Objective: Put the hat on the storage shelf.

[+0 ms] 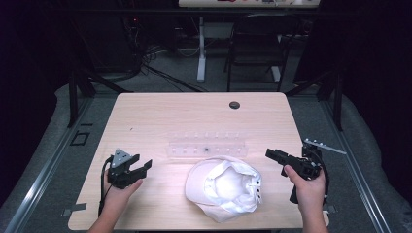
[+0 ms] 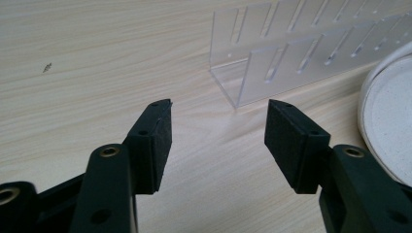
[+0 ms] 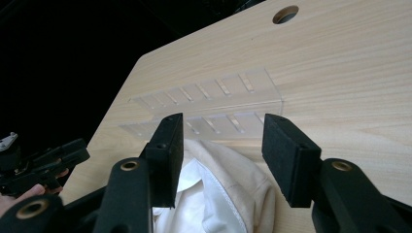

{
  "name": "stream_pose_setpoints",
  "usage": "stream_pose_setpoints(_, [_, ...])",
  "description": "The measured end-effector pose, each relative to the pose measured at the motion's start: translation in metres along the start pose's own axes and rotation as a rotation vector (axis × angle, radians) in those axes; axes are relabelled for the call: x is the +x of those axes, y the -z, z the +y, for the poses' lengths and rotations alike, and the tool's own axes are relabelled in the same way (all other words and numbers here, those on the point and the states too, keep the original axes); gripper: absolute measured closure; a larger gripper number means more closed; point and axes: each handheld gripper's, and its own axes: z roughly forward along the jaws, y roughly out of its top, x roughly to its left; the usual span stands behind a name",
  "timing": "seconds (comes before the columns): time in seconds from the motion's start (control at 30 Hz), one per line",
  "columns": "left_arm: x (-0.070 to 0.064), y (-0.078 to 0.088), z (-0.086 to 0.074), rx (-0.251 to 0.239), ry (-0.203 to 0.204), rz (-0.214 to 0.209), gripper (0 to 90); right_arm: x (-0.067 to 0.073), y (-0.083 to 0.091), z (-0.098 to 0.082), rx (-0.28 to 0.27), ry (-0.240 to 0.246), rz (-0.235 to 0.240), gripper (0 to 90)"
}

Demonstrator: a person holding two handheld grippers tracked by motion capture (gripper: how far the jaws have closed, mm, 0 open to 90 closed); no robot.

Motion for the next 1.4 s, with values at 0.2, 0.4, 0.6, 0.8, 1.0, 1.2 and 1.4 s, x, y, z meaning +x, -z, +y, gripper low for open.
stream_pose_setpoints(0.2, [-0.003,-0.002,0.000,0.012,0.001,-0.007,41.3,-0.003,0.000,-0.001,0.017,-0.032,-0.001,48.0])
stream_pose_setpoints(0.4, [-0.007,-0.005,0.000,0.025,0.000,-0.023,41.3,-0.003,0.000,-0.003,0.039,-0.076,0.039,47.3])
stream_pose_setpoints(0.6, [-0.012,-0.004,-0.001,0.021,-0.023,-0.035,41.6,0.009,0.000,-0.002,0.078,-0.117,0.121,47.6])
stream_pose_setpoints(0.8, [-0.013,-0.004,-0.003,0.021,0.000,-0.053,42.2,0.021,0.003,-0.003,0.119,-0.107,0.147,47.3])
stream_pose_setpoints(1.0, [-0.016,-0.004,-0.004,0.008,-0.015,-0.057,41.8,0.024,0.003,-0.001,0.171,-0.069,0.082,47.1])
stream_pose_setpoints(1.2, [-0.023,-0.004,-0.004,0.005,-0.039,-0.055,40.7,0.023,0.001,-0.002,0.238,-0.104,0.053,47.1])
stream_pose_setpoints(1.4, [-0.027,-0.007,-0.006,0.015,-0.049,-0.045,40.1,0.024,0.001,-0.005,0.279,-0.088,0.023,46.7])
